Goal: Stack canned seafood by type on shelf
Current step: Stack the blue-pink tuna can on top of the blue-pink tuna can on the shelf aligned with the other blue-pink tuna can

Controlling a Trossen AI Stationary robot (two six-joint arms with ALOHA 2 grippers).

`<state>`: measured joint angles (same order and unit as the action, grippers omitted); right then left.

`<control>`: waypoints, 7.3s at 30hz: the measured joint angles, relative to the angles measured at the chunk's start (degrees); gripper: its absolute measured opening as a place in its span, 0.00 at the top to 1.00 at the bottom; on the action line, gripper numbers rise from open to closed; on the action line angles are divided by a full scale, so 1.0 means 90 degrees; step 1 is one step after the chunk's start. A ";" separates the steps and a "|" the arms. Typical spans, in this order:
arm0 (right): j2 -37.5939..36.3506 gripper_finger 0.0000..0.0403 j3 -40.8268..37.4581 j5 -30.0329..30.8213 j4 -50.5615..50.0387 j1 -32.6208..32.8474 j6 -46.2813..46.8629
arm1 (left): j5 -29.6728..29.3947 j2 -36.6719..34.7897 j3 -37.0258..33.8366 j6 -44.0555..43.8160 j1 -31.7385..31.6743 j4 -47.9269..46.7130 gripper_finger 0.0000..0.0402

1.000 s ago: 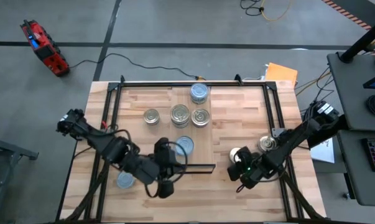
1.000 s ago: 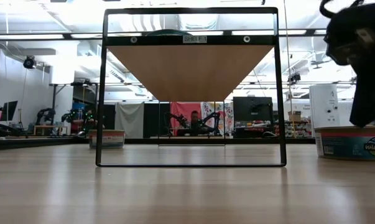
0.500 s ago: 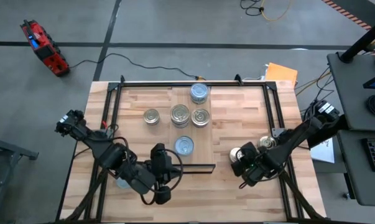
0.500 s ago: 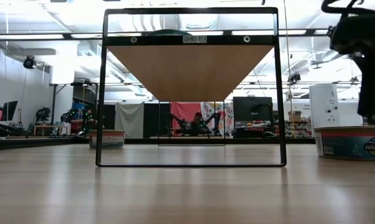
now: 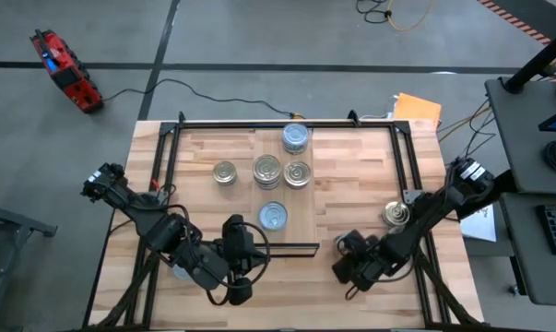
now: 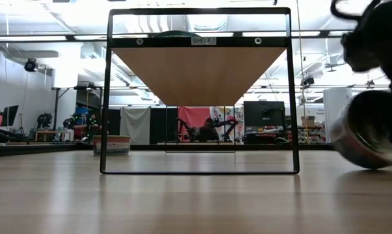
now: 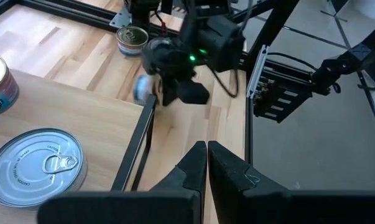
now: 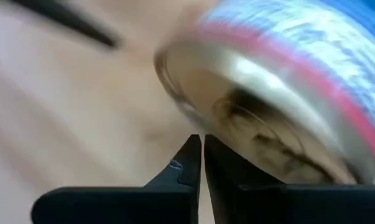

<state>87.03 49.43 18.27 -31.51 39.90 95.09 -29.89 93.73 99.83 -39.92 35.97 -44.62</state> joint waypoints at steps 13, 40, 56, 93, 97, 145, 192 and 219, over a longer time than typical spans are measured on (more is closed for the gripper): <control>-0.0023 0.97 0.1274 0.0462 -0.2349 -0.0034 -0.0381 | 0.0000 -0.0002 -0.0012 0.0007 0.0007 -0.0049 1.00; -0.1922 0.88 0.1346 -0.1583 -0.3116 -0.1688 -0.9608 | -0.0040 -0.0005 -0.0026 0.0071 0.0012 -0.0051 1.00; -0.1293 0.24 0.1241 -0.1917 -0.2528 -0.2064 -1.0597 | -0.0127 -0.0007 -0.0027 0.0211 0.0012 -0.0049 1.00; -0.1677 0.55 0.1804 -0.2760 -0.2998 -0.2203 -0.7186 | -0.0795 -0.0047 -0.0027 0.0749 0.0003 -0.0139 1.00; -0.2291 0.55 0.2043 -0.2553 -0.2755 -0.2374 -0.6444 | -0.0802 -0.0299 -0.0029 0.1174 -0.0042 -0.0164 1.00; -0.2315 0.55 0.0253 -0.4463 0.3113 -0.6492 -0.1684 | 0.1392 -0.3619 -0.2565 0.5719 -0.3555 0.1083 1.00; -0.2077 0.26 0.0444 -0.4246 0.3012 -0.6492 -0.1069 | 0.1388 -0.4070 -0.3655 0.6025 -0.4471 0.2146 1.00; -0.1898 0.26 0.0665 -0.4415 0.2782 -0.6485 -0.1351 | 0.1384 -0.3961 -0.3655 0.6047 -0.4527 0.2399 1.00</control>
<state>69.95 55.41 -21.46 -6.47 -18.46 82.94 -17.43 58.08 66.94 14.50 -4.78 -23.03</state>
